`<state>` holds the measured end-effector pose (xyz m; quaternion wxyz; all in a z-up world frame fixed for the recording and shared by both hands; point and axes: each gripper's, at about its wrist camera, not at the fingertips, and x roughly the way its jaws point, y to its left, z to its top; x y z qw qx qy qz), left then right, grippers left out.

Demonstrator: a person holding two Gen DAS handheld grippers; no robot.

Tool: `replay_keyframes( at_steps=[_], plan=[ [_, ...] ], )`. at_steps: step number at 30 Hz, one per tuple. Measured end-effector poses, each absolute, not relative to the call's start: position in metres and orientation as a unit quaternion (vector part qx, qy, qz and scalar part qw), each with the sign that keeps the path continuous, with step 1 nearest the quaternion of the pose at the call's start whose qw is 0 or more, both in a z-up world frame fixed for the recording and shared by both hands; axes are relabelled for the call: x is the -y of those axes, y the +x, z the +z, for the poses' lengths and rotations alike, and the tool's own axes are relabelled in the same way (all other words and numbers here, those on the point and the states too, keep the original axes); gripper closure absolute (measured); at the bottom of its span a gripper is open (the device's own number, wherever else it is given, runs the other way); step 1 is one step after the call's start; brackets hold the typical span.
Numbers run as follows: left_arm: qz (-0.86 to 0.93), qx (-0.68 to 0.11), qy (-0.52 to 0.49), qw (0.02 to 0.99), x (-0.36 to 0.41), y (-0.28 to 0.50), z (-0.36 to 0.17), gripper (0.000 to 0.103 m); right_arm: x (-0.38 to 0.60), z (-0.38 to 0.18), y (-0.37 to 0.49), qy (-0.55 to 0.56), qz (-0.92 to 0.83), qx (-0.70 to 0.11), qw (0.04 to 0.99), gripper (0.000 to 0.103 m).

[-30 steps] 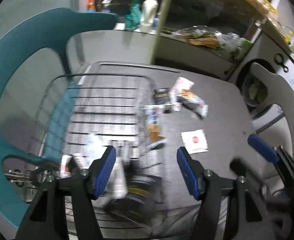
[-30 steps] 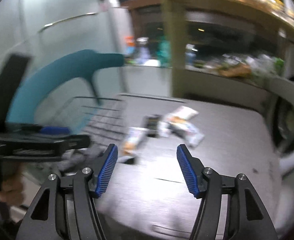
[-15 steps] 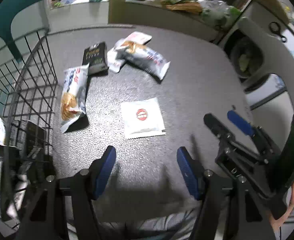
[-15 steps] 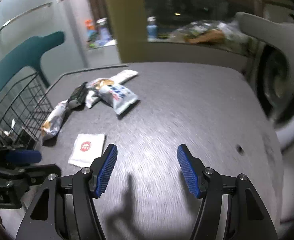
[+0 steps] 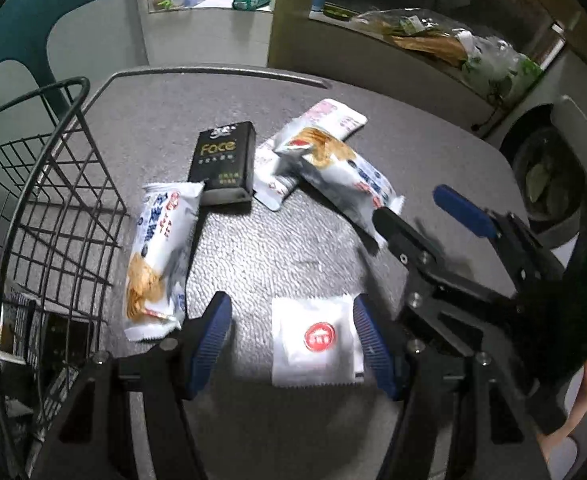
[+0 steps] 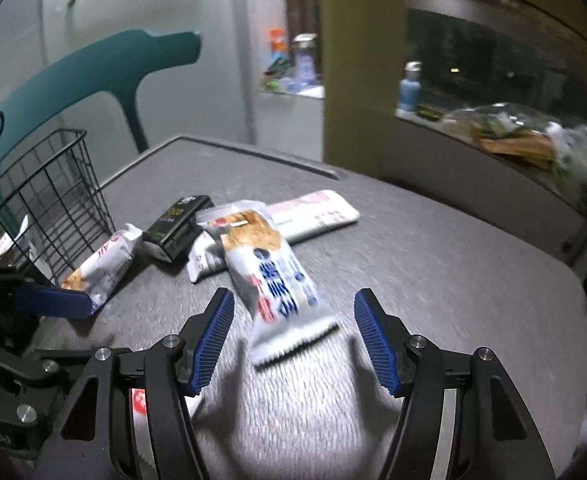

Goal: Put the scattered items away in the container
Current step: 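Move back over the table and grasp a white red-logo snack bag with the right tool, then grasp a white square sachet with the left tool while the right holds its bag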

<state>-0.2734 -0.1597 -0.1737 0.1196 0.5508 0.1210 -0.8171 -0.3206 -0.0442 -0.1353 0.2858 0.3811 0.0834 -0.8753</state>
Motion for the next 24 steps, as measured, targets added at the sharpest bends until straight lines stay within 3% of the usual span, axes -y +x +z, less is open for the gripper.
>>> replay_keyframes(
  at_steps=[9,11,12,17,24],
  plan=[
    [-0.807,-0.144,0.561,0.114,0.178,-0.284,-0.178,0.034,0.061,-0.151,-0.347,0.406,-0.860,-0.076,0.300,0.040],
    [-0.807,-0.145,0.561,0.110,0.180,-0.284,-0.178,0.034,0.059,-0.153,-0.347,0.415,-0.855,-0.059,0.306,0.059],
    [-0.807,-0.147,0.562,0.106,0.180,-0.284,-0.179,0.034,0.056,-0.152,-0.346,0.417,-0.856,-0.051,0.300,0.062],
    [-0.802,-0.145,0.573,0.093,0.176,-0.279,-0.183,0.034,0.030,-0.152,-0.323,0.432,-0.869,-0.003,0.241,0.063],
    [-0.794,-0.115,0.592,0.076,0.158,-0.269,-0.192,0.034,-0.005,-0.142,-0.254,0.434,-0.897,0.025,0.086,0.063]
  ],
)
